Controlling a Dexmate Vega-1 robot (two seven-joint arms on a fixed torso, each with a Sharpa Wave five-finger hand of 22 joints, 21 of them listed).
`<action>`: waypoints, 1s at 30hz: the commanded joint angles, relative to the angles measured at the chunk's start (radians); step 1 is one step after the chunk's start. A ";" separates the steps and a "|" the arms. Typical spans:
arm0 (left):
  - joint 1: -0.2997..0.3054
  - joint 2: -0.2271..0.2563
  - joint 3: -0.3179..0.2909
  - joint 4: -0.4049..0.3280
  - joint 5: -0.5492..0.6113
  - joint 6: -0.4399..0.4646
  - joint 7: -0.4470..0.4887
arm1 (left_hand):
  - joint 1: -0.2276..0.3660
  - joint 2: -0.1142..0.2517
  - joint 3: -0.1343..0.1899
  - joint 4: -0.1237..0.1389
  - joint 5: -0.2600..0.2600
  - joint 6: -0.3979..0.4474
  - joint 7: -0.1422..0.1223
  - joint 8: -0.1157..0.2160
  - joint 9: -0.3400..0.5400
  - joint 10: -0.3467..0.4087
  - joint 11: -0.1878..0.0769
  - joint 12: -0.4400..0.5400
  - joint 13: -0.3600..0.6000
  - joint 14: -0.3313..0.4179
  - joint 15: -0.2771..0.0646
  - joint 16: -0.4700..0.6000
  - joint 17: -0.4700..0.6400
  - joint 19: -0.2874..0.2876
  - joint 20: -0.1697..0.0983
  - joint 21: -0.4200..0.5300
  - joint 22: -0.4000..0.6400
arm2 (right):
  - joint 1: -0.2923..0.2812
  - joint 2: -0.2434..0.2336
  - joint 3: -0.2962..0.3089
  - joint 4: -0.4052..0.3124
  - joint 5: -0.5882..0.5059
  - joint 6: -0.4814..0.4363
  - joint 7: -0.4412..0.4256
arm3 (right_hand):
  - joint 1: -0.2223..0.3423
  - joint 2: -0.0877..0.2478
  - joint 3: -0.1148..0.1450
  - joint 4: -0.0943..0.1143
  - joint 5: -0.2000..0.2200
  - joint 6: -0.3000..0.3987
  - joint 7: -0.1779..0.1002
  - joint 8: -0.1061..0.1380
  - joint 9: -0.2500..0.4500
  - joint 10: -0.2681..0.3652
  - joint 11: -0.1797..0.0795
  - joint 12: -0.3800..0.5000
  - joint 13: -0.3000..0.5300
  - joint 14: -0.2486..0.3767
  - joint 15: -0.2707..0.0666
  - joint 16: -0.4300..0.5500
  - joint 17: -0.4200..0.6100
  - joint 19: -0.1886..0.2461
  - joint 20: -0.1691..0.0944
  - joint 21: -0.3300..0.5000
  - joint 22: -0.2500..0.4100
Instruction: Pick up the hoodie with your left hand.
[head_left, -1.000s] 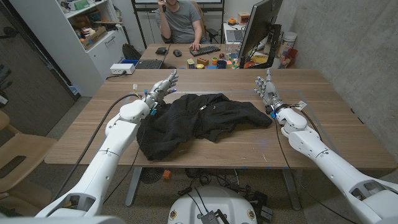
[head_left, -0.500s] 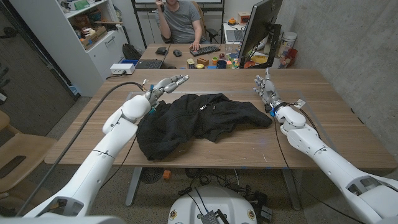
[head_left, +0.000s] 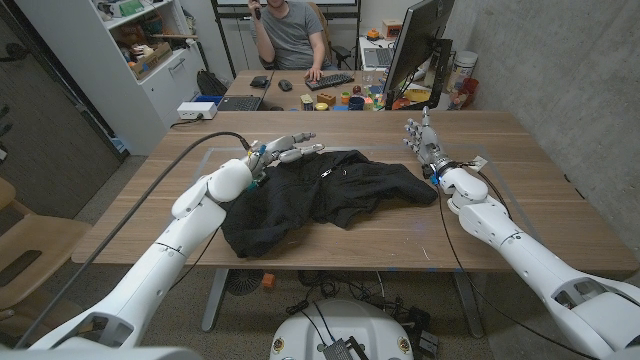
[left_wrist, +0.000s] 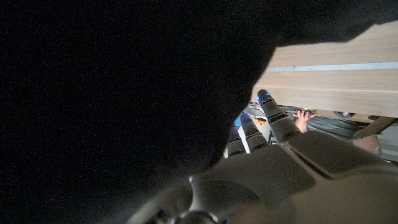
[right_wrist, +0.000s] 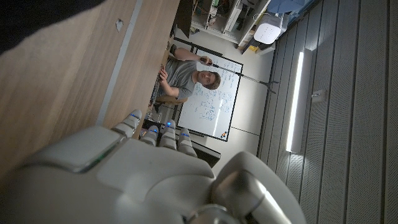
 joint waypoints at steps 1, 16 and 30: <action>-0.019 -0.018 0.082 0.096 0.083 -0.079 -0.086 | 0.007 -0.012 -0.006 -0.004 0.006 -0.005 -0.006 0.002 0.002 0.011 -0.002 0.004 0.006 0.011 -0.004 0.009 0.003 0.010 -0.003 0.002 0.001 | 0.012 0.007 -0.006 0.004 -0.009 0.004 -0.004 | -0.001 0.030 -0.005 0.000 0.003 -0.010 0.001 0.006 0.002 0.004 0.006 0.003 0.005 -0.011 0.002 0.005 0.005 -0.004 0.007 0.004 0.004; 0.013 -0.051 0.122 0.109 0.172 -0.064 -0.050 | 0.791 0.111 0.323 -0.177 -0.053 0.331 -0.074 0.420 0.301 0.316 -0.191 0.456 0.446 0.480 -0.192 0.551 0.589 0.442 -0.062 0.204 0.153 | 0.032 0.026 -0.013 0.034 -0.008 0.018 0.015 | -0.001 0.030 -0.004 0.000 0.003 -0.009 0.001 0.006 0.002 0.004 0.003 0.003 0.005 -0.011 0.002 0.005 0.005 -0.006 0.008 0.004 0.004; 0.059 -0.096 0.052 0.057 0.195 -0.053 0.138 | 1.212 0.058 0.400 -0.174 0.182 0.720 -0.089 1.105 0.922 0.648 -0.190 1.363 1.036 0.981 -0.199 1.347 1.056 0.710 -0.344 1.098 0.517 | 0.019 0.017 -0.007 0.016 -0.005 0.016 0.016 | -0.002 0.029 -0.005 0.000 0.003 -0.009 0.000 0.006 0.002 0.005 0.004 0.004 0.005 -0.012 0.002 0.005 0.006 -0.007 0.010 0.004 0.004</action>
